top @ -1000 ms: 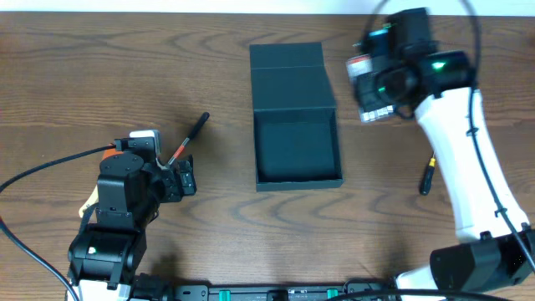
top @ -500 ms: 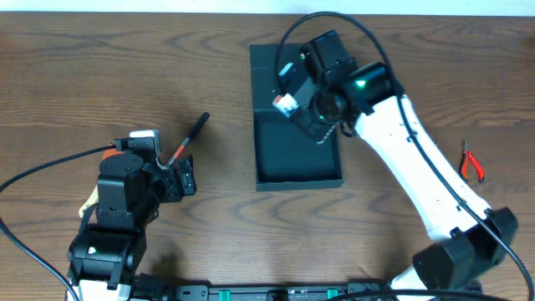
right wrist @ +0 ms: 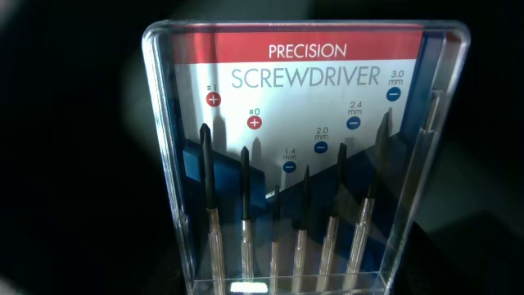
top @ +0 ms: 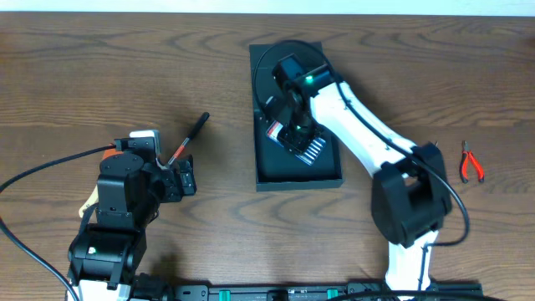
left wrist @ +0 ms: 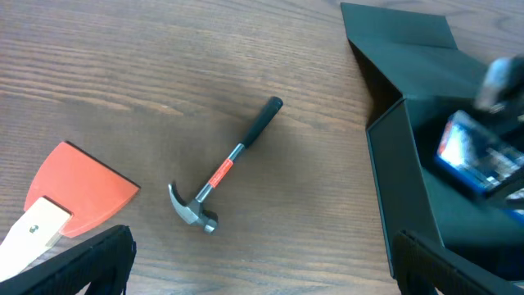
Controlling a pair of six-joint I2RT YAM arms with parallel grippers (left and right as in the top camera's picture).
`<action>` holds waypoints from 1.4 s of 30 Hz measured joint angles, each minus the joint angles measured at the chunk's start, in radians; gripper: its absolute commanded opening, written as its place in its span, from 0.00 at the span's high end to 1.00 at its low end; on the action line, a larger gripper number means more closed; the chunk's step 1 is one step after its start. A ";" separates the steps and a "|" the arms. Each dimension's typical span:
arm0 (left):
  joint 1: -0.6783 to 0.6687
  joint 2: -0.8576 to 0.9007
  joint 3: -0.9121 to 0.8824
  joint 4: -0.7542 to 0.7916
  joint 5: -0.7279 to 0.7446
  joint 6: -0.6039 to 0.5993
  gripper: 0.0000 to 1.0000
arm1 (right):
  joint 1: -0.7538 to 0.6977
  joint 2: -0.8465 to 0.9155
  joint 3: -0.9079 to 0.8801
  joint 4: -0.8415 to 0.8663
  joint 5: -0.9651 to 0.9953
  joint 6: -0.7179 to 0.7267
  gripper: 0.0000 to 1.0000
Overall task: Pack container
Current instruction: 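Carry the case left and lower it into the black box, then release the case and move right gripper to the yellow screwdriver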
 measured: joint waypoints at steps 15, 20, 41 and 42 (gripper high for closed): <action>0.000 0.000 0.000 0.000 0.000 0.000 0.02 | 0.000 0.080 -0.005 0.016 -0.001 -0.003 0.42; 0.000 0.000 0.000 0.000 0.000 0.000 0.02 | 0.000 0.080 -0.005 0.013 -0.002 -0.009 0.30; 0.000 0.000 0.000 -0.002 0.000 0.000 0.01 | -0.022 -0.022 0.121 -0.034 0.060 0.077 0.01; 0.000 0.000 0.000 -0.002 0.000 0.000 0.02 | -0.030 -0.045 0.138 -0.034 0.064 0.092 0.01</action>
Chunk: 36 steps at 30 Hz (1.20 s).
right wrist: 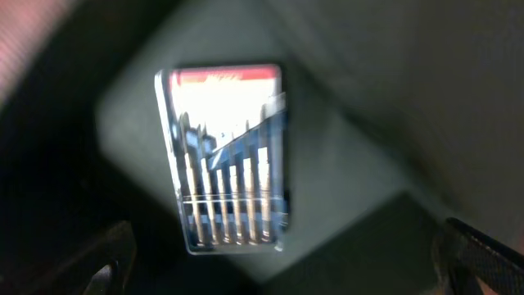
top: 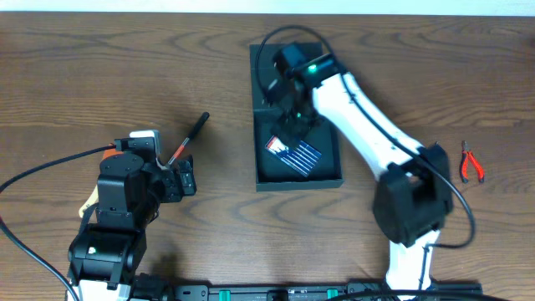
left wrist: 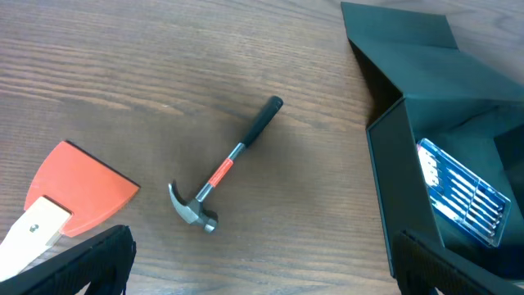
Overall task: Pack container
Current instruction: 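Release the case and move right gripper to the yellow screwdriver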
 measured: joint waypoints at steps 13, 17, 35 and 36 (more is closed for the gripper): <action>0.000 0.000 0.000 -0.002 0.000 0.000 0.01 | -0.420 -0.360 0.100 -0.151 0.126 0.423 0.01; 0.000 0.000 0.000 -0.002 0.000 0.000 0.01 | -0.620 -0.429 0.101 -0.301 0.144 0.523 0.01; 0.000 0.000 0.001 -0.002 0.000 0.000 0.01 | -0.832 -0.453 -0.529 0.153 0.003 0.476 0.01; 0.000 0.000 0.001 -0.002 0.000 0.000 0.02 | -0.832 -0.453 -0.571 0.191 -0.009 0.467 0.01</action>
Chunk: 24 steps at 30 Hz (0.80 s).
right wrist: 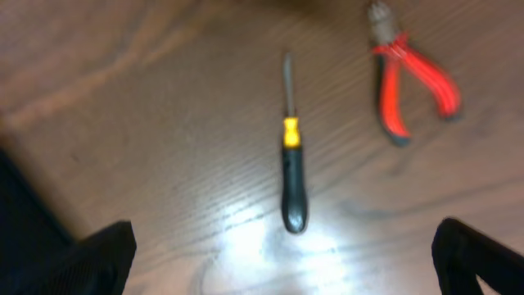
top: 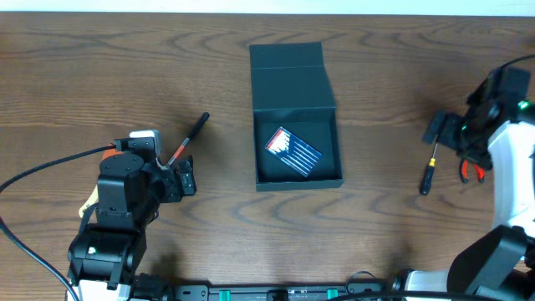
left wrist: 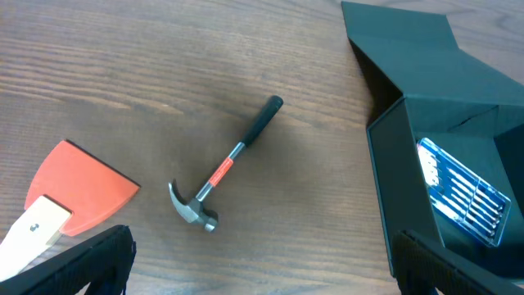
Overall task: Pack container
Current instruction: 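Release the case and move right gripper to the yellow screwdriver, then lower right gripper and grasp the yellow-black screwdriver handle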
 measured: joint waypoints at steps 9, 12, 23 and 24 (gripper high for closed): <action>0.000 0.000 0.000 -0.005 0.000 0.000 0.01 | 0.000 0.001 -0.267 0.276 -0.063 -0.019 0.02; 0.000 0.000 0.000 -0.007 0.000 0.000 0.01 | 0.000 0.001 -0.320 0.344 -0.071 -0.015 0.02; 0.000 0.000 0.000 -0.032 0.000 0.000 0.02 | 0.000 0.001 -0.443 0.494 -0.077 0.003 0.08; 0.000 0.000 0.000 -0.033 0.000 0.000 0.01 | 0.000 0.001 -0.447 0.499 -0.077 0.003 0.09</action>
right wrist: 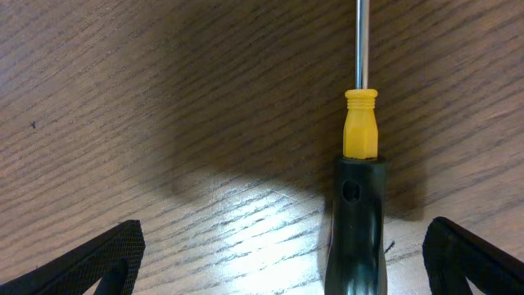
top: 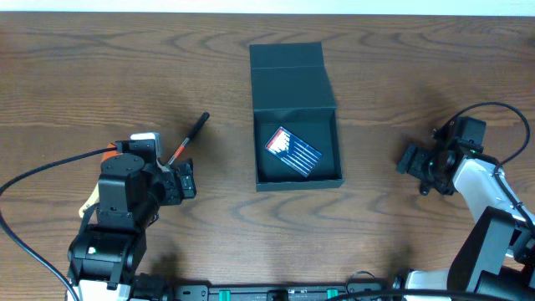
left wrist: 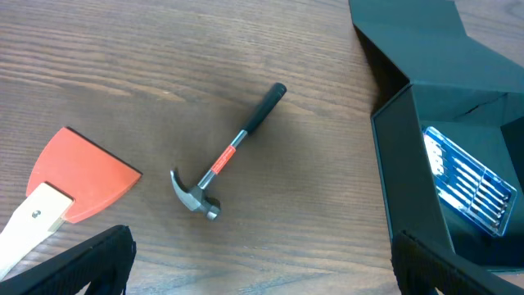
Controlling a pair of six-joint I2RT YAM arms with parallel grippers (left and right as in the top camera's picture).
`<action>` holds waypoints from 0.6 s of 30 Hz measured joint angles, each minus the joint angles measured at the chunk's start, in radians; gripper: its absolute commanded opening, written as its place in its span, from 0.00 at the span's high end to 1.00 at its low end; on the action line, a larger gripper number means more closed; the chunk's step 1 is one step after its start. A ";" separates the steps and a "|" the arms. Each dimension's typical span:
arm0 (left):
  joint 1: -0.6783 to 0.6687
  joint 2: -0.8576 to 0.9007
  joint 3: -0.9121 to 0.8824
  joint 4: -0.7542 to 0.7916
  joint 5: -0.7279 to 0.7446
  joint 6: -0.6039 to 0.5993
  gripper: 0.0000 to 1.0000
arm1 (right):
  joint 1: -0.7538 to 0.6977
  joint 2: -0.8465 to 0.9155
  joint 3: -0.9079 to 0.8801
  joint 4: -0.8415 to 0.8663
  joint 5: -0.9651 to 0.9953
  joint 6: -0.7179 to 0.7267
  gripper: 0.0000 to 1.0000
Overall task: Pack container
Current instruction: 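Lower right gripper and grasp the yellow-black screwdriver handle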
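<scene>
The black box (top: 255, 125) stands open mid-table, lid folded back, with the precision screwdriver set (top: 293, 151) lying inside it, also seen as the set (left wrist: 467, 184). My right gripper (right wrist: 286, 262) is open and low over the table at the right (top: 422, 165). A screwdriver (right wrist: 359, 209) with a black handle and yellow collar lies between its fingers, nearer the right one. My left gripper (left wrist: 262, 270) is open and empty, hovering at the left (top: 180, 180).
A small hammer (left wrist: 229, 156) with a black grip lies left of the box, also visible as the hammer (top: 188, 138). An orange scraper (left wrist: 78, 176) with a wooden handle lies further left. The right arm's cable loops over the table's right edge.
My right gripper was high above the screwdriver and red pliers; now it is low, open, with the screwdriver handle between its fingers. The left wrist view has shifted slightly.
My right gripper was down in the box, close on the screwdriver set. Then it was above the set, which lay in the box. It then stood over the table's right side above a screwdriver and pliers, and now straddles the screwdriver.
</scene>
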 measured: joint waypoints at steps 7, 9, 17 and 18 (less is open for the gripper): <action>0.000 0.000 0.000 0.000 0.000 0.000 0.02 | 0.000 0.000 -0.002 0.013 0.000 0.003 0.17; 0.000 0.000 0.000 0.000 0.000 0.000 0.02 | 0.000 0.000 -0.002 0.013 0.000 0.007 0.19; 0.000 0.000 0.000 0.000 0.000 0.000 0.02 | 0.000 0.000 -0.002 0.005 0.000 0.013 0.15; 0.000 0.000 0.000 0.000 0.000 0.000 0.02 | 0.000 0.000 -0.002 0.001 0.002 0.014 0.14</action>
